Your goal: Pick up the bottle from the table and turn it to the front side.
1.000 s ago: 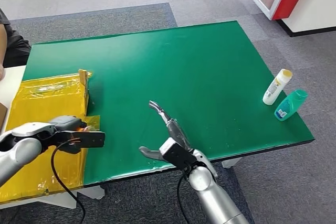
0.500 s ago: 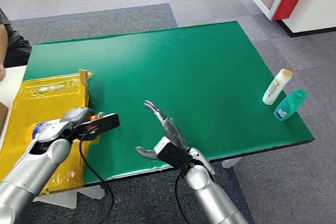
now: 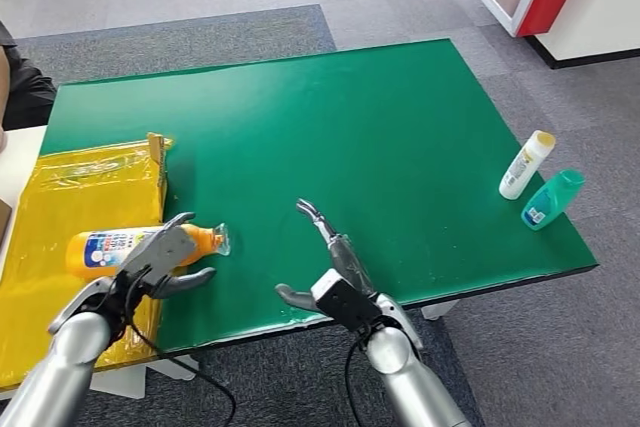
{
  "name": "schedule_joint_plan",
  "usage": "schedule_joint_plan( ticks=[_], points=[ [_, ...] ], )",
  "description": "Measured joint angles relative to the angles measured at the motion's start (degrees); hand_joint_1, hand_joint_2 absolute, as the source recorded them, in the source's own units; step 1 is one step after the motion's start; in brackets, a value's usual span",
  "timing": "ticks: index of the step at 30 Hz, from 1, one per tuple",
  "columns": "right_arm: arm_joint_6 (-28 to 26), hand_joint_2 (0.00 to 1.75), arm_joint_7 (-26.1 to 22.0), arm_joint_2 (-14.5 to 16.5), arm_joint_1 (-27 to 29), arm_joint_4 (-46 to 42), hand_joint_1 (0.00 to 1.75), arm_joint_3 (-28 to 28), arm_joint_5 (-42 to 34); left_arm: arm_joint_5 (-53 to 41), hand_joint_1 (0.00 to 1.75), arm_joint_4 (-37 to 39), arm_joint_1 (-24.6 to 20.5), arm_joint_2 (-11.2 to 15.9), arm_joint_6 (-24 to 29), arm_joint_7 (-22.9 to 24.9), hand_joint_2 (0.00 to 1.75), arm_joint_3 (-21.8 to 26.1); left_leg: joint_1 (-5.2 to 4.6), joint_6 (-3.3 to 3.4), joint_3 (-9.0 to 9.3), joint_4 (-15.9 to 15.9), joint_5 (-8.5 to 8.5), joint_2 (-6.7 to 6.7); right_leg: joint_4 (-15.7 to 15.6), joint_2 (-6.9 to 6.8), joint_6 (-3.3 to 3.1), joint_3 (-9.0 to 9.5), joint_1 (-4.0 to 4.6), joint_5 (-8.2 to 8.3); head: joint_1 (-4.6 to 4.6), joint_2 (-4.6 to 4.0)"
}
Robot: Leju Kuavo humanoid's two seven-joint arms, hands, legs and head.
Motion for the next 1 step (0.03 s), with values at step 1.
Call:
schedule_joint_plan(
  ticks=[1],
  points=[
    [0.0, 1.75, -0.1, -0.1, 0.3, -0.2, 0.0, -0.2, 0.0, 1.2, 0.0, -1.3, 1.4, 0.5, 0.1, -0.4, 0.0, 0.5, 0.0, -0.01, 0.01, 0.0, -0.02, 0.02, 0.0, 0.02, -0.01, -0.01, 0.0, -0.01, -0.01, 0.0]
  ],
)
